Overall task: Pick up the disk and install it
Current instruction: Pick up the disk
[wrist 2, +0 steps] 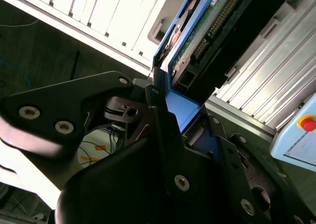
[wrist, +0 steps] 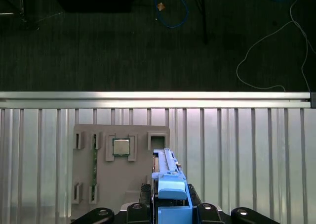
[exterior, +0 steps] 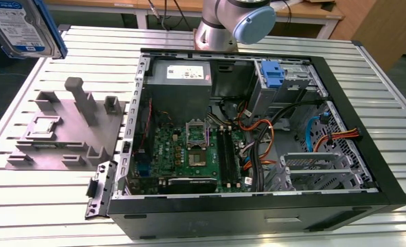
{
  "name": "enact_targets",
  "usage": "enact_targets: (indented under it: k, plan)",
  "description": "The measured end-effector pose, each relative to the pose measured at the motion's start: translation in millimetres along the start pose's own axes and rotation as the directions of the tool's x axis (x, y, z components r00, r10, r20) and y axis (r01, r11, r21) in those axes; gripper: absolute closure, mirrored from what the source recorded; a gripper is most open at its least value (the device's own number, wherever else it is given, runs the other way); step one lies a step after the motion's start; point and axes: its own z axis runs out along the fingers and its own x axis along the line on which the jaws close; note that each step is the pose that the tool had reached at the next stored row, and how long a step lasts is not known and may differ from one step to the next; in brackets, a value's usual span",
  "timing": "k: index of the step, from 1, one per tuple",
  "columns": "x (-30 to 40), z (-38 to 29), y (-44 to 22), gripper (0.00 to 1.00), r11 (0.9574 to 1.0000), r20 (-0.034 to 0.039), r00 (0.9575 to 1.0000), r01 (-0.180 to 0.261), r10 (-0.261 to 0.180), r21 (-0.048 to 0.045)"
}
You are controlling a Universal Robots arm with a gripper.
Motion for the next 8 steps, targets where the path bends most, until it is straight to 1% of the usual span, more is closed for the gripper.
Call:
enact_targets:
  k: [8]
  plan:
    - [-0.3,-5.0,0.1,0.63,1.0,0.0,1.0,0.0,0.0,0.0]
